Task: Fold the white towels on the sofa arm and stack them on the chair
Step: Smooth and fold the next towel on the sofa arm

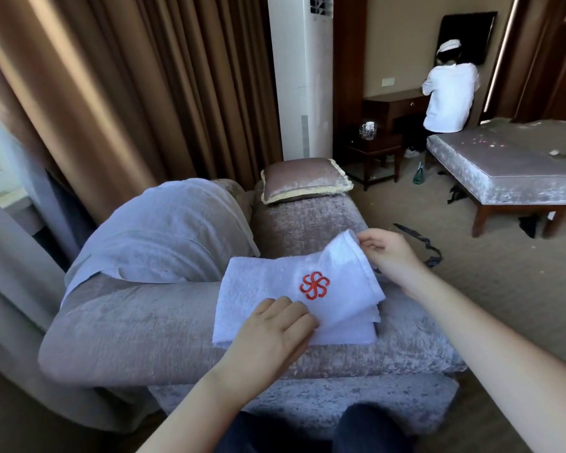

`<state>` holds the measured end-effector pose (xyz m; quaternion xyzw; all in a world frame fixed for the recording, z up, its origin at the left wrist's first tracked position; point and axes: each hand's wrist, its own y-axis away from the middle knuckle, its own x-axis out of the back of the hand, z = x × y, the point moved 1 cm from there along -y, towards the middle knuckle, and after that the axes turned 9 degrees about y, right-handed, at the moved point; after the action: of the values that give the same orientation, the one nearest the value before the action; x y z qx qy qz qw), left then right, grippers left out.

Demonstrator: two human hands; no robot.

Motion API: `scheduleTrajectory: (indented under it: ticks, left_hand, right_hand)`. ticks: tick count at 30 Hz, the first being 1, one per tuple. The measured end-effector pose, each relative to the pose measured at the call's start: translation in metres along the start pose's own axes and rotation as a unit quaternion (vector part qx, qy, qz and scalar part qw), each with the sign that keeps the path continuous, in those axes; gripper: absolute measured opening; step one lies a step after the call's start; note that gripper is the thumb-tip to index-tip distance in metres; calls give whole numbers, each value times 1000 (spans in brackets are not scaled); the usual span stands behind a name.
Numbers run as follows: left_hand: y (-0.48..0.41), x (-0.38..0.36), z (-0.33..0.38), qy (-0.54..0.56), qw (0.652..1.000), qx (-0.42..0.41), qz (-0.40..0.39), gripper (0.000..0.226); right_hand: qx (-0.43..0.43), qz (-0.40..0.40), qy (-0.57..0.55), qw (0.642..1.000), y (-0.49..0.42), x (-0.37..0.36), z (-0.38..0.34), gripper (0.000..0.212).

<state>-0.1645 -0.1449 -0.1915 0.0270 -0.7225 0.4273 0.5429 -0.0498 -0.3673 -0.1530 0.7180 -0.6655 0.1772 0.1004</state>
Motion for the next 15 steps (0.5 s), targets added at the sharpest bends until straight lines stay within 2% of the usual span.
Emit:
scheduleTrajectory:
  ticks: [4, 6, 7, 9, 11, 13, 15]
  left_hand:
    - [11, -12, 0, 0, 999, 5, -47, 3]
    - [11, -9, -4, 62, 995, 35, -64, 8]
    - [8, -3, -11, 99, 992, 64, -48, 12]
    - [-4, 13, -37, 137, 978, 154, 37, 20]
    - [-18, 26, -78, 109, 959, 247, 82, 24]
    - [-28, 30, -113, 51, 948, 313, 5, 26]
    - [-31, 25, -132, 71, 913, 391, -96, 30]
  right_hand:
    - [-92, -31, -8, 995, 0, -1, 20, 20]
    - [-119, -36, -7, 992, 1, 4, 27, 22]
    - [-122, -35, -16, 992, 0, 6, 27, 21]
    - [-143, -27, -49, 988, -2, 9, 25, 17]
    - [-172, -35, -70, 982, -5, 9, 21, 27]
    - [-173, -66, -20, 983, -6, 6, 17, 42]
    - [-130, -68, 52, 988, -4, 1, 12, 41]
